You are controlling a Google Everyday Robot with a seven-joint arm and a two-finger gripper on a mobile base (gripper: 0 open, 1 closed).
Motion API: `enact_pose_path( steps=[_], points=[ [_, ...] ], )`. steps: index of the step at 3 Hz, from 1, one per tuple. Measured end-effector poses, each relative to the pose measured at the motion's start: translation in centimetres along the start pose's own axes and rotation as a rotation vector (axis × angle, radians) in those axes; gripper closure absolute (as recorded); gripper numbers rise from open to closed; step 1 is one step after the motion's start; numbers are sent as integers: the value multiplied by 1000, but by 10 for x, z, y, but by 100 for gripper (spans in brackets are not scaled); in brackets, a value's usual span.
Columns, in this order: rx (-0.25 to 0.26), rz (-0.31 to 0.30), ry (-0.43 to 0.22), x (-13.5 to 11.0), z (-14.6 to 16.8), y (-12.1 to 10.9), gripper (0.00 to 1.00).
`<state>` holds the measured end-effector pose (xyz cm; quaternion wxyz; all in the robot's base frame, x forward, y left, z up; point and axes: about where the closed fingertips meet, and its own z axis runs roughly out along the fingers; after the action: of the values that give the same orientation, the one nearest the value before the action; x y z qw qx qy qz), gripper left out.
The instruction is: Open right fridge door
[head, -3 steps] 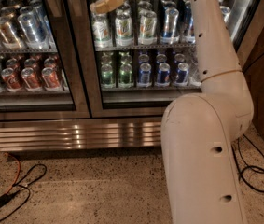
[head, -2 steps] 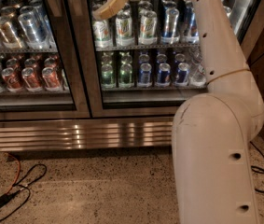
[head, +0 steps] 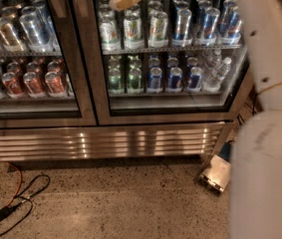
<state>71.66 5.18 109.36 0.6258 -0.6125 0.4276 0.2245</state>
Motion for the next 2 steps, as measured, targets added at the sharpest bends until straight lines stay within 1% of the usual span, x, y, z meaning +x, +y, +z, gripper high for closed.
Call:
enact_pose_path(
  steps=[1,2],
  points=[
    [92,-36,42,-29,-41,-11,0],
    [92,-36,42,-29,-41,-11,0]
  ],
)
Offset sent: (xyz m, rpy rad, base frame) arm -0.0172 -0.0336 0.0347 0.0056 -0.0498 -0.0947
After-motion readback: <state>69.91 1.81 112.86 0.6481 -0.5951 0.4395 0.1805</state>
